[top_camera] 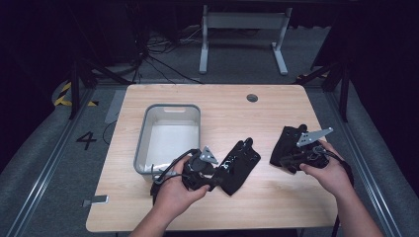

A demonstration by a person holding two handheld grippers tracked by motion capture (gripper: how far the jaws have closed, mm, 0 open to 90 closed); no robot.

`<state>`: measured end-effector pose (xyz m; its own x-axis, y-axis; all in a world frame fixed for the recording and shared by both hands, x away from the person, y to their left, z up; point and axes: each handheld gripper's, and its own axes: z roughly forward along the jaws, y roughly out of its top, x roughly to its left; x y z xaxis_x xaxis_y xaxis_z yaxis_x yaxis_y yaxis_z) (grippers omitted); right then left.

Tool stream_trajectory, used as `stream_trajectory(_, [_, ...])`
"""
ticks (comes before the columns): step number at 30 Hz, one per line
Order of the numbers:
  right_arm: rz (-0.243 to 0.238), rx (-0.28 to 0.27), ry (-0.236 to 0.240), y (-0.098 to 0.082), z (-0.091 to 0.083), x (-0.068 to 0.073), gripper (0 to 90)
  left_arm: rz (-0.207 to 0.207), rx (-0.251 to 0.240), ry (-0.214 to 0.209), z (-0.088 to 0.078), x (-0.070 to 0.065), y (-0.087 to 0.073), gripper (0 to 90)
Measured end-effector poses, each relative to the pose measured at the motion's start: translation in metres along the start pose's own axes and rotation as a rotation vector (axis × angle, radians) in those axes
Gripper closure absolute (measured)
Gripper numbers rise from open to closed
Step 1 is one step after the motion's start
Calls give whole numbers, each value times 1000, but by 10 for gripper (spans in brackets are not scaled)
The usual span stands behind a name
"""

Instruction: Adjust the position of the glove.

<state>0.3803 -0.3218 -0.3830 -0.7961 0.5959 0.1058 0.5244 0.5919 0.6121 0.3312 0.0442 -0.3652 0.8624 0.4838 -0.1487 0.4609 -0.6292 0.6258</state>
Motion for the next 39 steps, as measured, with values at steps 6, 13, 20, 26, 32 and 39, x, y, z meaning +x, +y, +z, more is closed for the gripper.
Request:
stream_trajectory(6, [1, -44, 23, 7, 1, -1, 804, 9, -56, 30, -4, -4, 3, 596])
stream_trajectory(13, [3, -89, 39, 21, 6, -2, 782, -1, -35, 50, -5, -5, 3, 639])
stream_trajectory(20, [45, -94, 60, 39, 29, -14, 770, -22, -50, 44, -3, -5, 0, 631])
stream_trajectory(26, [56, -75, 54, 50, 50, -20, 733, -28, -64, 53, -6, -4, -2, 594])
stream_trajectory(32, [59, -46, 49, 54, 63, -22, 730, -26, -60, 51, -6, -3, -4, 572])
stream_trajectory(39, [79, -40, 46, 61, 76, -27, 696, -44, -74, 38, -8, -2, -8, 535])
